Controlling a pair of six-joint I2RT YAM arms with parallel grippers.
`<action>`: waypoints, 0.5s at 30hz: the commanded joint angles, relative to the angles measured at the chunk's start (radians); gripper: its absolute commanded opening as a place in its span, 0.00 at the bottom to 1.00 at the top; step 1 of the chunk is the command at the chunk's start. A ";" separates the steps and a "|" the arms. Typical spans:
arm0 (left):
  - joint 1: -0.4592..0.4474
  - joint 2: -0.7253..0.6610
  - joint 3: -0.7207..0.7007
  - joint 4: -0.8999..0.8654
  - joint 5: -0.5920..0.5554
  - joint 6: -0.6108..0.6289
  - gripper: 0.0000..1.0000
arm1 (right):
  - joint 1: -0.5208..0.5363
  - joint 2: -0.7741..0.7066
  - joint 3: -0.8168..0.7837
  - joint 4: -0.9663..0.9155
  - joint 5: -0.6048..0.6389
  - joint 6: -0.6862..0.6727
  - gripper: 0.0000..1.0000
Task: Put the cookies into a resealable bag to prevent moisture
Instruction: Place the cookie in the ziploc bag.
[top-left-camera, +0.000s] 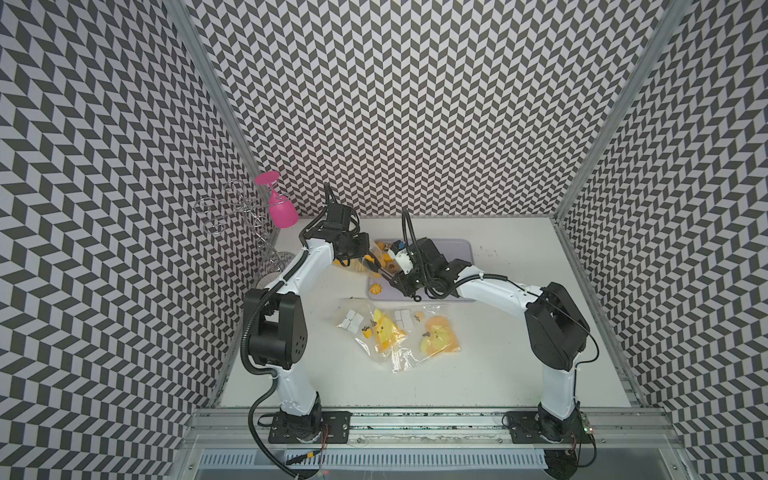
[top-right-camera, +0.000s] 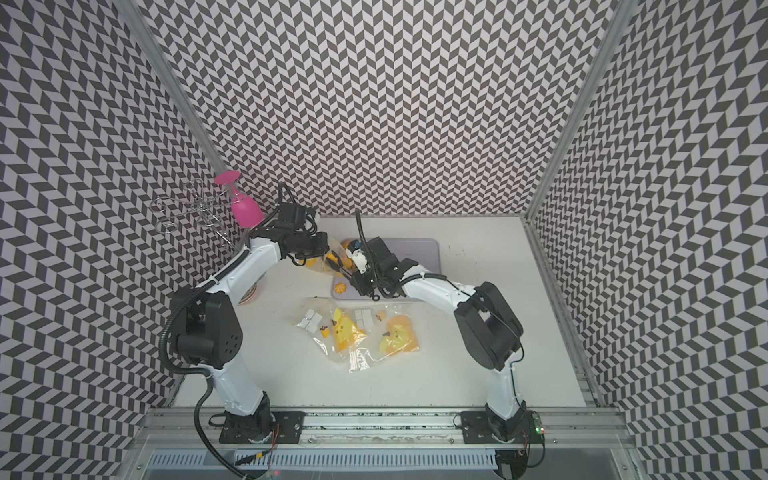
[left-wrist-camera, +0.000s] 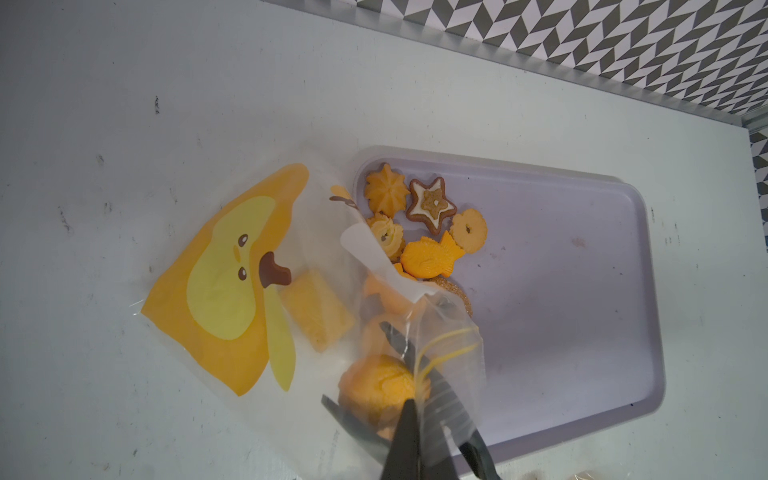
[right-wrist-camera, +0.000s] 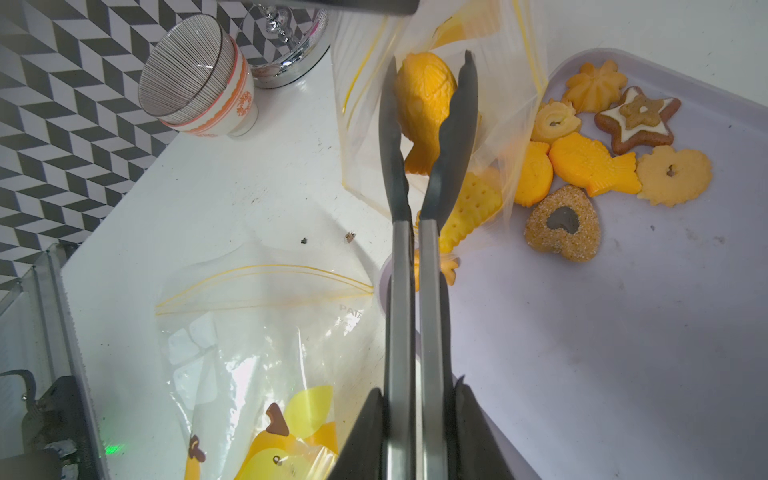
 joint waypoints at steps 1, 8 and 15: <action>0.003 -0.012 -0.003 0.021 0.010 0.008 0.00 | 0.006 -0.030 0.021 0.040 -0.002 -0.018 0.25; 0.004 -0.015 -0.003 0.021 0.006 0.008 0.00 | 0.006 -0.063 0.007 0.038 0.010 -0.017 0.30; 0.003 -0.015 -0.003 0.020 0.006 0.008 0.00 | 0.006 -0.095 -0.013 0.044 0.018 -0.016 0.34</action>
